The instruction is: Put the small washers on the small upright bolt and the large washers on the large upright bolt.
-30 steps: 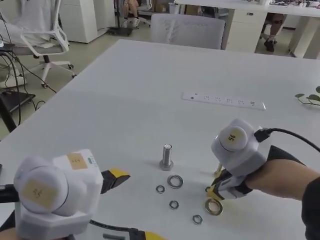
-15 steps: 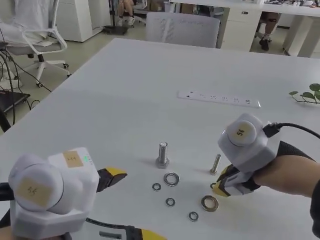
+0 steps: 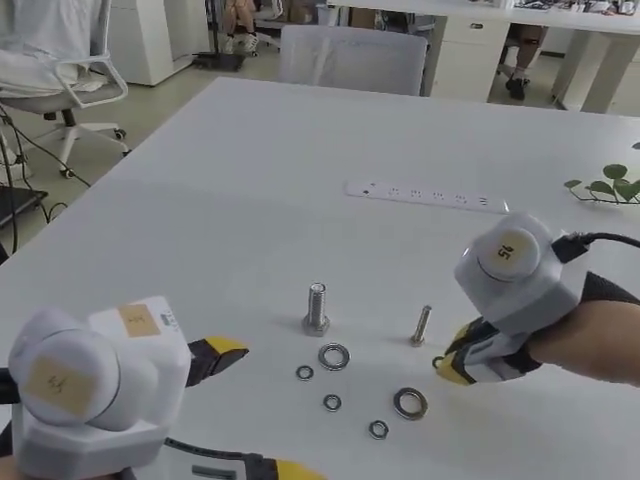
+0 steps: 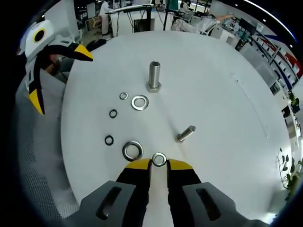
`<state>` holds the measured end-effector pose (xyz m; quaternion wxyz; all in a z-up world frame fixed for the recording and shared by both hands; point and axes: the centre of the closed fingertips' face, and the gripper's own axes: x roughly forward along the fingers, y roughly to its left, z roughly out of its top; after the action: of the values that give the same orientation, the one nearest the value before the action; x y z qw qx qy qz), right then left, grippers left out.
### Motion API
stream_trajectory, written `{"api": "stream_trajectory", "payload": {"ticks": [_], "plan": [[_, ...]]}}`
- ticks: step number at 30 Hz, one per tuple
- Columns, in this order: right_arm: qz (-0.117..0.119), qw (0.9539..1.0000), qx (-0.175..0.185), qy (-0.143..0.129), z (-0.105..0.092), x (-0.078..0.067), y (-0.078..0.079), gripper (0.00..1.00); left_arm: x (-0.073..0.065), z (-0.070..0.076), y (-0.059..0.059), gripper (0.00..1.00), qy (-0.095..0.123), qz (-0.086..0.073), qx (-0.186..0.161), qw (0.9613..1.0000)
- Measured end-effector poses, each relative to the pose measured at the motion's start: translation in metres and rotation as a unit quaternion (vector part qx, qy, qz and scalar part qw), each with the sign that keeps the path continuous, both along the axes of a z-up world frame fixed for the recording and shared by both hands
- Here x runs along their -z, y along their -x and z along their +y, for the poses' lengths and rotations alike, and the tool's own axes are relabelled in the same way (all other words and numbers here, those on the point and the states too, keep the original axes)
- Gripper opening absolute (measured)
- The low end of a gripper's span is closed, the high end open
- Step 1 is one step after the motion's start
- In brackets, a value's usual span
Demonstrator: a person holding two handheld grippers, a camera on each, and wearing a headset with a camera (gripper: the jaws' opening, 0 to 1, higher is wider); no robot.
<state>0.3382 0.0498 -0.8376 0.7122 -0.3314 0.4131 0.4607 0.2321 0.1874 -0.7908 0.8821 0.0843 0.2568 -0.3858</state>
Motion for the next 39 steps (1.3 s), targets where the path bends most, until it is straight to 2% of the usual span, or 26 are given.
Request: {"api": "stream_trajectory", "payload": {"ticks": [10,18,30,39], "plan": [[-0.022,0.9995,-0.005,-0.020,0.007,-0.029,-0.007,0.14,-0.001,0.000,-0.001,0.82,0.001,-0.003,0.000,1.0000],[-0.035,0.9991,-0.012,-0.023,0.013,-0.042,-0.018,0.14,-0.002,0.000,-0.001,0.82,0.001,-0.002,-0.001,1.0000],[-0.043,0.9987,-0.019,-0.018,0.020,-0.045,-0.032,0.14,0.000,0.001,-0.001,0.82,-0.001,0.003,-0.001,1.0000],[-0.037,0.9991,-0.019,-0.014,0.020,-0.038,-0.039,0.14,0.003,0.001,-0.001,0.82,-0.001,0.008,-0.003,1.0000]]}}
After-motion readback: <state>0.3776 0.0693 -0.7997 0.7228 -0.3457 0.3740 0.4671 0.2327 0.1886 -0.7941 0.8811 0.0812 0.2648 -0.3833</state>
